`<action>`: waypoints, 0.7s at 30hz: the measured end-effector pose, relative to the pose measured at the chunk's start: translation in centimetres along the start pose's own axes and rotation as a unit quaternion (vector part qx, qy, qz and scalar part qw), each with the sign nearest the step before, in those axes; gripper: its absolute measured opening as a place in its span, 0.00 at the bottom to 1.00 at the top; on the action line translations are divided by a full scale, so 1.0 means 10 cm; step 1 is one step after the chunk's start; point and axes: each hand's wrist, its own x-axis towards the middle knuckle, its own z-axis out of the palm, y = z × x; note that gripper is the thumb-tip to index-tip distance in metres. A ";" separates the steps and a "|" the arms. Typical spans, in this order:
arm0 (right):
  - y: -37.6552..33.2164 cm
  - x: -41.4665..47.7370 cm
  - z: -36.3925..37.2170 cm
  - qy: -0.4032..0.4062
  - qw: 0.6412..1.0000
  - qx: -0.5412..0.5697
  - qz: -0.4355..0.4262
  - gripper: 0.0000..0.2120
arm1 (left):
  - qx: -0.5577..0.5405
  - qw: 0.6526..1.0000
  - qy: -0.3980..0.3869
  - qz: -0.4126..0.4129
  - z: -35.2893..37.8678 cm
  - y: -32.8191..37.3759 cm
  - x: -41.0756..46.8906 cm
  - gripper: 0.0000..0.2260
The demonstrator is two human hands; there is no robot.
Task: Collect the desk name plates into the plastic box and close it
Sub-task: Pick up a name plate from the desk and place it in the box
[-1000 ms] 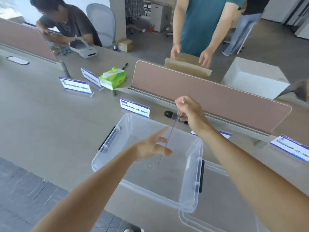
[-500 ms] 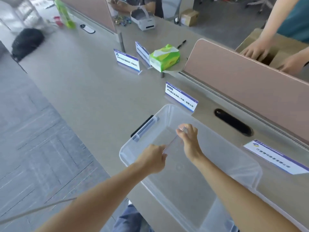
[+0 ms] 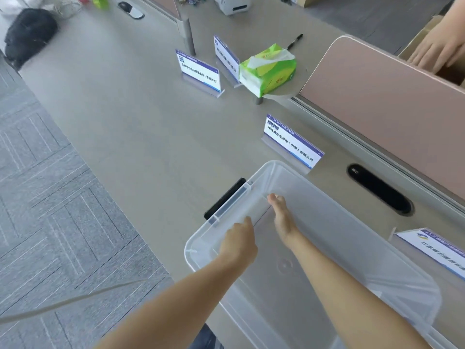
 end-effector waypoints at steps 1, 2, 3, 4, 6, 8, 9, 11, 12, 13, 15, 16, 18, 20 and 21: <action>0.00 0.03 0.00 -0.002 1.000 0.019 -0.001 0.29 | 0.025 0.999 0.019 0.014 0.00 0.00 0.00 0.16; 0.01 0.05 -0.01 0.000 0.999 0.034 0.002 0.32 | 0.045 0.998 0.041 0.028 -0.01 0.01 0.00 0.20; 0.03 0.08 -0.02 -0.001 0.999 0.046 0.002 0.32 | 0.060 0.996 0.061 0.040 -0.01 0.01 0.01 0.23; 0.05 0.09 -0.03 -0.002 0.999 0.054 0.003 0.30 | 0.075 0.993 0.074 0.046 -0.01 0.00 0.03 0.25; 0.06 0.11 -0.05 -0.011 0.997 0.081 0.006 0.23 | 0.101 0.990 0.082 0.050 -0.03 -0.02 0.07 0.26; 0.09 0.14 -0.07 -0.017 0.994 0.104 0.016 0.27 | 0.115 0.988 0.089 0.047 -0.07 -0.03 0.11 0.27; 0.10 0.15 -0.08 -0.018 0.994 0.108 0.021 0.31 | 0.120 0.987 0.094 0.044 -0.09 -0.04 0.13 0.27; 0.09 0.18 -0.08 -0.020 0.993 0.110 0.028 0.35 | 0.125 0.986 0.103 0.038 -0.12 -0.04 0.15 0.27; 0.08 0.19 -0.08 -0.023 0.994 0.106 0.029 0.36 | 0.127 0.985 0.108 0.037 -0.13 -0.04 0.16 0.27; 0.06 0.19 -0.08 -0.027 0.994 0.100 0.027 0.35 | 0.128 0.985 0.112 0.035 -0.14 -0.04 0.16 0.26; 0.04 0.20 -0.07 -0.036 0.995 0.085 0.024 0.33 | 0.131 0.983 0.122 0.032 -0.14 -0.04 0.17 0.25; 0.04 0.21 -0.06 -0.039 0.996 0.077 0.022 0.31 | 0.132 0.983 0.127 0.031 -0.14 -0.04 0.17 0.25; 0.05 0.25 -0.06 -0.044 0.997 0.064 0.023 0.29 | 0.134 0.982 0.132 0.031 -0.14 -0.04 0.17 0.24; 0.03 0.29 -0.05 -0.053 0.997 0.050 0.033 0.31 | 0.139 0.981 0.134 0.031 -0.13 -0.03 0.17 0.24; 0.03 0.30 -0.05 -0.059 0.996 0.046 0.038 0.31 | 0.140 0.981 0.134 0.029 -0.13 -0.03 0.17 0.24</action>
